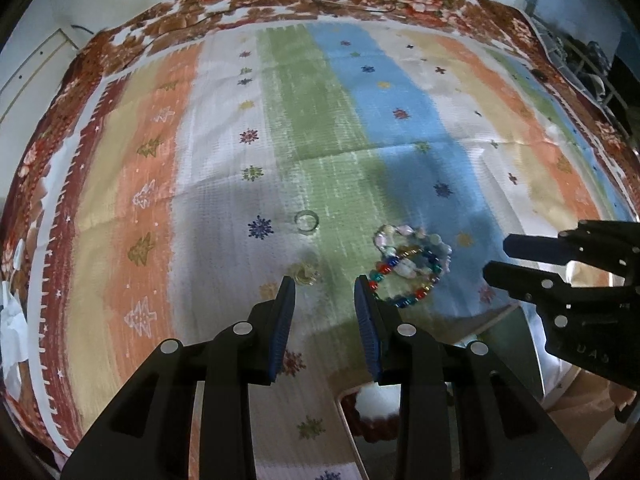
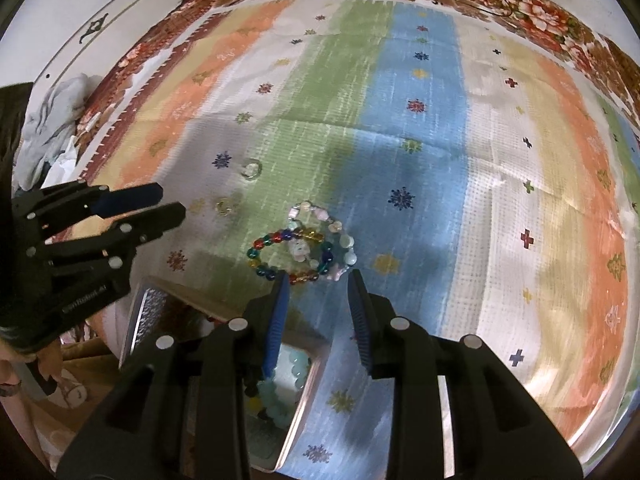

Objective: Organize jewelry
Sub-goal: 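Move both tools to the pink-white charm bracelet and the silver ring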

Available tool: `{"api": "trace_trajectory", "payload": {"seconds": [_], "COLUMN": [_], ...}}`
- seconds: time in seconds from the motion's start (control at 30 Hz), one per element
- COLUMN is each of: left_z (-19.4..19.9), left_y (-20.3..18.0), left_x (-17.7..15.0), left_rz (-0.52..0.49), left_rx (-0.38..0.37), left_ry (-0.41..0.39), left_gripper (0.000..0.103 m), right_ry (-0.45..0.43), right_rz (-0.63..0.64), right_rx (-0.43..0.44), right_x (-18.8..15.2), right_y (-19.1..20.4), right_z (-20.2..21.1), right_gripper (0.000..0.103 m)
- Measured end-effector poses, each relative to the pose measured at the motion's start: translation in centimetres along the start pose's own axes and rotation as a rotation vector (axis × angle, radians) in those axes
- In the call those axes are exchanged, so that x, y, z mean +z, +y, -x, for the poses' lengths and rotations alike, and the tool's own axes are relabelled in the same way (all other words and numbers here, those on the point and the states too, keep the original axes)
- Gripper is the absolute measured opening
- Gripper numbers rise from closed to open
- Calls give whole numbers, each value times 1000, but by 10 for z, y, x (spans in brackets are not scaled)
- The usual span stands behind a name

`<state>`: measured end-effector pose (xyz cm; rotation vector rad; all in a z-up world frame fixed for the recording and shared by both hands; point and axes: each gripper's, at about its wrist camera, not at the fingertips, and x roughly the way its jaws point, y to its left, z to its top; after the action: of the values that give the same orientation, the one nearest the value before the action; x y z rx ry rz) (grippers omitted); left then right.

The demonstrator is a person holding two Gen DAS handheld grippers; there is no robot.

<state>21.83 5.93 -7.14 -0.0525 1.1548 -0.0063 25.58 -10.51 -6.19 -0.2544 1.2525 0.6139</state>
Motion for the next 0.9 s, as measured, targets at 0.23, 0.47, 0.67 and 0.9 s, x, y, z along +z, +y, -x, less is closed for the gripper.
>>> {"api": "trace_trajectory", "payload": {"seconds": [0.23, 0.47, 0.67, 0.9], "left_z": [-9, -23, -37, -45], "left_y": [-1, 5, 11, 12], "left_x": [7, 16, 21, 29], "left_rz": [-16, -12, -8, -9], "left_rx": [-1, 7, 22, 15], "left_ry": [13, 31, 54, 57], "left_gripper": [31, 34, 34, 34], "right_ry": [48, 65, 97, 101], "right_rz": [-25, -16, 14, 9], "right_rx": [-18, -31, -51, -62], "right_x": [7, 16, 19, 27], "right_y": [-18, -21, -19, -24], "right_z": [-24, -36, -52, -58], "right_gripper": [32, 32, 37, 37]}}
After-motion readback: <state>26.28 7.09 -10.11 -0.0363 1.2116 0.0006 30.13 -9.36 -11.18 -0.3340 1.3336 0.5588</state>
